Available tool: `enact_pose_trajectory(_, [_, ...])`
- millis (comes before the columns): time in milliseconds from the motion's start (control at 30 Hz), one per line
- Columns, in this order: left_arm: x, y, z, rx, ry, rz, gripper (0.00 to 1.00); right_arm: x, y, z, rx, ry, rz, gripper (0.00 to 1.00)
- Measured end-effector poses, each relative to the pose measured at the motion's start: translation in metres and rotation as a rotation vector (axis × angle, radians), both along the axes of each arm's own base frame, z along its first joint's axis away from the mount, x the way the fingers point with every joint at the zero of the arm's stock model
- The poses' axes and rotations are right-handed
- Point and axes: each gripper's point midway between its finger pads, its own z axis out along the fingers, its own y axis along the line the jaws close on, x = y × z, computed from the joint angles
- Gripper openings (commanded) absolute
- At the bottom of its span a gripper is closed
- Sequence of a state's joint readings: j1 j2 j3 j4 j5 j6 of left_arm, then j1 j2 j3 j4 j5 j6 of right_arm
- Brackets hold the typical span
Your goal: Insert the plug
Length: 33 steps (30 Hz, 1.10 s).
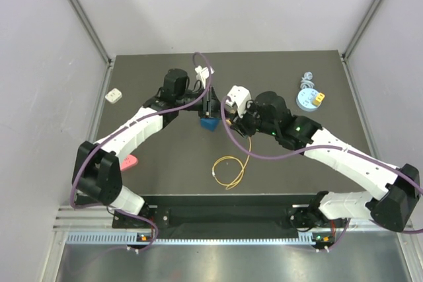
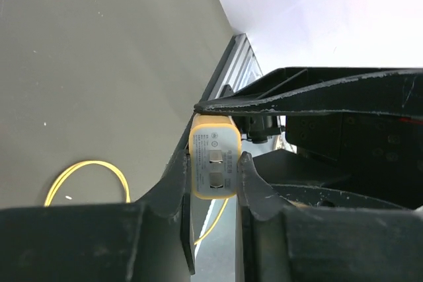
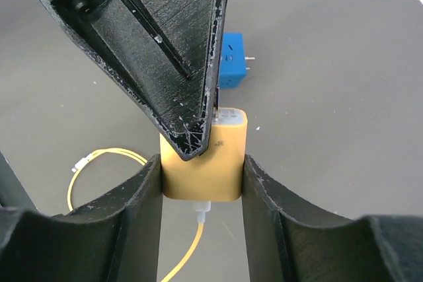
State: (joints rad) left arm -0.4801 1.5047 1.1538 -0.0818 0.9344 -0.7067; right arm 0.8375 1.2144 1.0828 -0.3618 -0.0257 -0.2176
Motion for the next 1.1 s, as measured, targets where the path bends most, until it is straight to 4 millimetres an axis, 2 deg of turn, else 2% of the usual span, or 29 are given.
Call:
enact_pose_trajectory(67, [0.002, 0.000, -0.002, -0.005, 0.015, 0.004, 0.00, 0.001, 0.000, -0.002, -0.006, 0.004, -0.007, 0.42])
enact_pose_trajectory(100, [0.002, -0.001, -0.003, -0.009, 0.017, 0.003, 0.00, 0.001, -0.001, -0.002, -0.005, 0.006, -0.012, 0.60])
enact_pose_trajectory(167, [0.001, -0.002, -0.001, -0.019, 0.015, -0.008, 0.00, 0.001, 0.000, -0.002, 0.009, 0.020, -0.026, 0.74])
enact_pose_trajectory(200, [0.000, -0.003, 0.001, -0.029, 0.007, -0.016, 0.00, 0.000, 0.000, -0.001, 0.021, 0.028, -0.034, 0.78])
enact_pose_trajectory(300, [-0.001, -0.005, 0.008, -0.061, -0.013, -0.033, 0.00, 0.002, -0.007, 0.007, 0.081, 0.063, -0.075, 0.82])
enact_pose_trajectory(400, [0.000, -0.007, 0.011, -0.103, -0.020, -0.029, 0.00, 0.010, -0.028, 0.027, 0.224, 0.117, -0.146, 0.81])
enact_pose_trajectory(500, [0.000, -0.008, 0.015, -0.149, -0.027, -0.026, 0.00, 0.017, -0.058, 0.050, 0.402, 0.138, -0.226, 0.77])
enact_pose_trajectory(567, [0.000, -0.009, 0.023, -0.196, -0.039, -0.026, 0.00, 0.015, -0.074, 0.068, 0.535, 0.140, -0.258, 0.74])
enact_pose_trajectory(600, [-0.001, -0.009, 0.028, -0.222, -0.044, -0.025, 0.00, 0.011, -0.077, 0.077, 0.594, 0.148, -0.251, 0.70])
enact_pose_trajectory(767, [-0.005, -0.009, 0.065, -0.372, -0.104, -0.029, 0.00, -0.010, -0.061, 0.114, 0.830, 0.206, -0.138, 0.66])
enact_pose_trajectory(1000, [-0.015, 0.000, 0.114, -0.564, -0.170, -0.027, 0.00, -0.014, -0.052, 0.119, 1.032, 0.317, -0.117, 0.67])
enact_pose_trajectory(1100, [-0.018, 0.002, 0.123, -0.606, -0.164, -0.030, 0.00, -0.014, -0.050, 0.133, 1.098, 0.328, -0.095, 0.66])
